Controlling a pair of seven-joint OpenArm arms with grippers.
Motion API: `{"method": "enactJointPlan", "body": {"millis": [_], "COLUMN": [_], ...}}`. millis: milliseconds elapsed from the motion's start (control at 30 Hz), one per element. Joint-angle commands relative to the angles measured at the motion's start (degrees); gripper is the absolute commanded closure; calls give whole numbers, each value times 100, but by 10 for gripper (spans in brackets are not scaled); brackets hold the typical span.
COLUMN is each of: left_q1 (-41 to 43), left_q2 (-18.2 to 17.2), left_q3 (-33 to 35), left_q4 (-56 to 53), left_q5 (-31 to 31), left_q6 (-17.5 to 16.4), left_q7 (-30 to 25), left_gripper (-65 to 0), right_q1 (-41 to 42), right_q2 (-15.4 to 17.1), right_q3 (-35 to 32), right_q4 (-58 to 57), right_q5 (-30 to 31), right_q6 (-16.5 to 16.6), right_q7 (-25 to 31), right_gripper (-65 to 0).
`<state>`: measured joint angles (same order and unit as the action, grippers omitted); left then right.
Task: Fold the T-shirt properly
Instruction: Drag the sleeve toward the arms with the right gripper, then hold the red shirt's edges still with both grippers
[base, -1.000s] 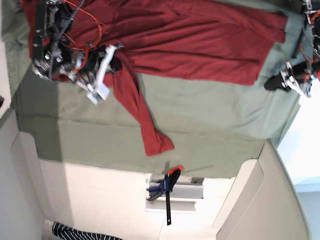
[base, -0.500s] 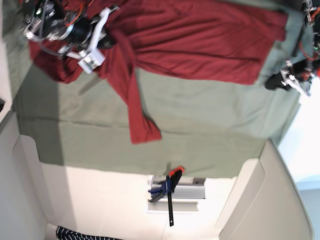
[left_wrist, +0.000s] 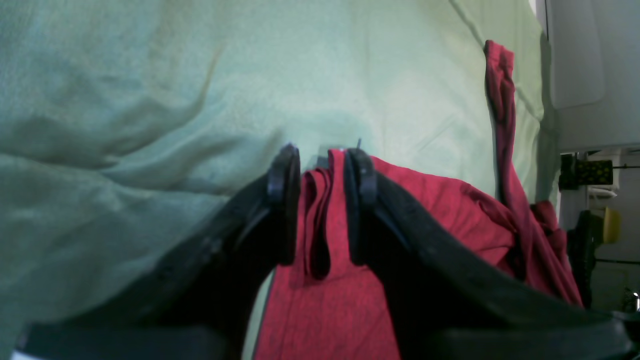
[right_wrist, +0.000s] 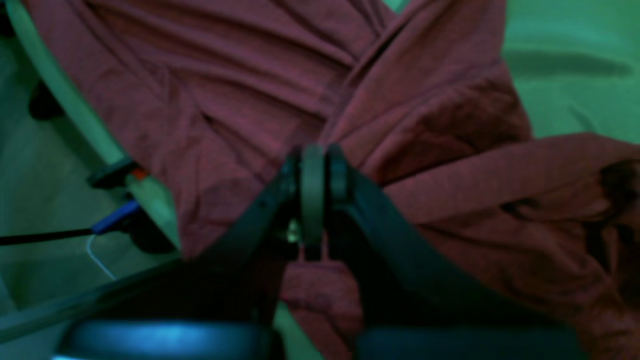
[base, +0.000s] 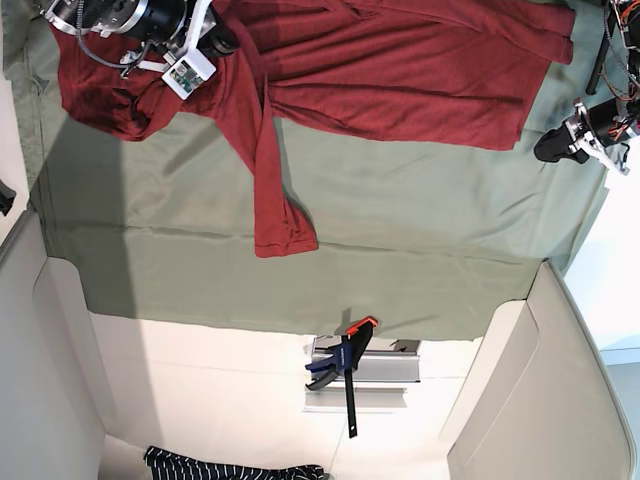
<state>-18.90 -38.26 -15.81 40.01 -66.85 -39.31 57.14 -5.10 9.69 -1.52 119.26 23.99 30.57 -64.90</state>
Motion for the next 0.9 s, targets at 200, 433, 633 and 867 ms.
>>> {"method": "enactJointPlan", "body": {"millis": [200, 433, 633, 867], "left_q1": [-125, -125, -122, -125], "left_q2": [-155, -153, -153, 17], "left_q3": [-37, -37, -37, -37], "left_q4": [87, 87, 85, 85], "left_q5": [-125, -98, 138, 179], "left_q6": [-69, -69, -69, -69], "left_q7": [-87, -142, -210, -317], "left_gripper": [-187, -187, -187, -187], "right_q1": [63, 507, 1565, 2865], "right_q2": [26, 26, -17, -17], "right_q3": [15, 28, 339, 417], "right_q4": [109, 35, -1309, -3248], "right_q5": [-435, -1561, -1641, -1071], "right_q6": [9, -341, -684, -640], "right_q7": [393, 984, 966, 516], "right_gripper": [0, -278, -278, -278]}}
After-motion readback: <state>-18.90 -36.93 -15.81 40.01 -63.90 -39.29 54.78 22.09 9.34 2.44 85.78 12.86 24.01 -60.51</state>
